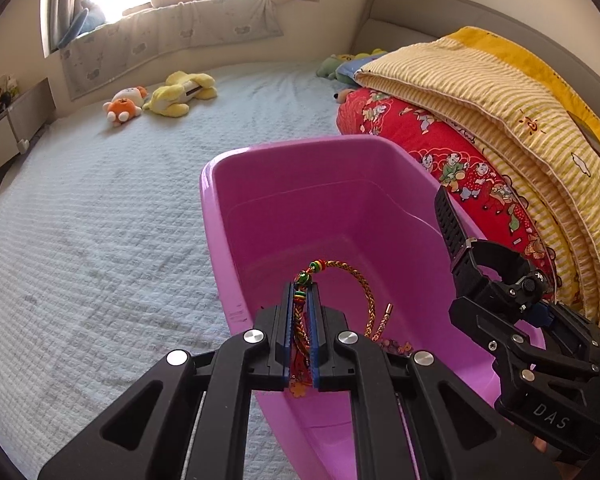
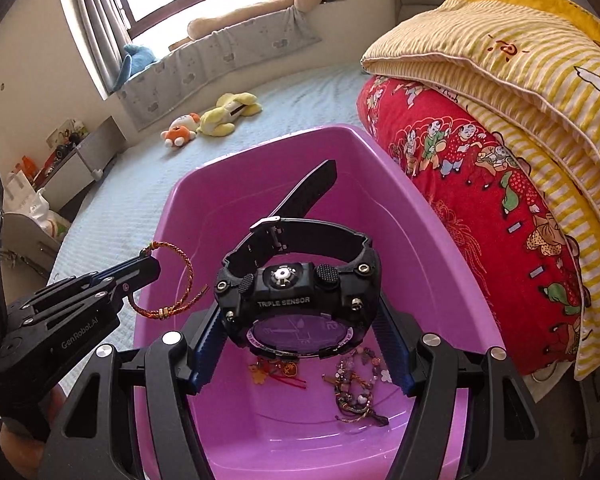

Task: Organize jewelry
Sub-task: 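Lift the watch and braided bracelet and carry them over the pink tub, then open both tools to drop the watch and bracelet into the tub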

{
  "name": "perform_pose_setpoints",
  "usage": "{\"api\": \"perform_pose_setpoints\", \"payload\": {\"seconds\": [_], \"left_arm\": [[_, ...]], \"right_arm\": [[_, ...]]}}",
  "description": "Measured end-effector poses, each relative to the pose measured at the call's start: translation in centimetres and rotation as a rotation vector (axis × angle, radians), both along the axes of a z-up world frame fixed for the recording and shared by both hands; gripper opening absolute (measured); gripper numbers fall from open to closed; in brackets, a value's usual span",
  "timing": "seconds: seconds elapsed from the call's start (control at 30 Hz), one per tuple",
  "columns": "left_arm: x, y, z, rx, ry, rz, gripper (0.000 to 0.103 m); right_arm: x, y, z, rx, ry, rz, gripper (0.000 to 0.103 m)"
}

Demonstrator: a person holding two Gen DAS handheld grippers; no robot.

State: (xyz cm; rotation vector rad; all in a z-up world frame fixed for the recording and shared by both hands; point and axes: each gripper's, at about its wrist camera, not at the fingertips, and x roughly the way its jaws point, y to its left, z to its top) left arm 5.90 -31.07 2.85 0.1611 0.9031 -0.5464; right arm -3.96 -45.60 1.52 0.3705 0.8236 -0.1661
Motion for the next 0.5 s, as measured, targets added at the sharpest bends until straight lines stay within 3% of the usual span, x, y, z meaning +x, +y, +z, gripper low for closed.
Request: {"api": "perform_pose_setpoints", "payload": {"seconds": [0.33,0.43,0.47,0.5], "left_arm": [[2.0,-1.0,-2.2,0.054,0.099,0.008,0.008],[1.8,-1.1,-2.1,0.061,0.084,0.007,0.008],[1.7,-1.2,-2.1,0.066,0.076,0.009,0.013],[1.6,-1.2,-2.0,0.069,0.07,0.009,0.027]], "right_arm": [[2.6,-0.5,-2.1,0.027,0.107,0.013,0.065],[2.8,-0.8,-2.7,0.032,0.134,0.002,0.065],[2.9,-0.9,-2.8,0.031,0.151,0.0,0.065],[2.9,-0.9,-3.0,0.03,0.16,-0.004,0.066]]}}
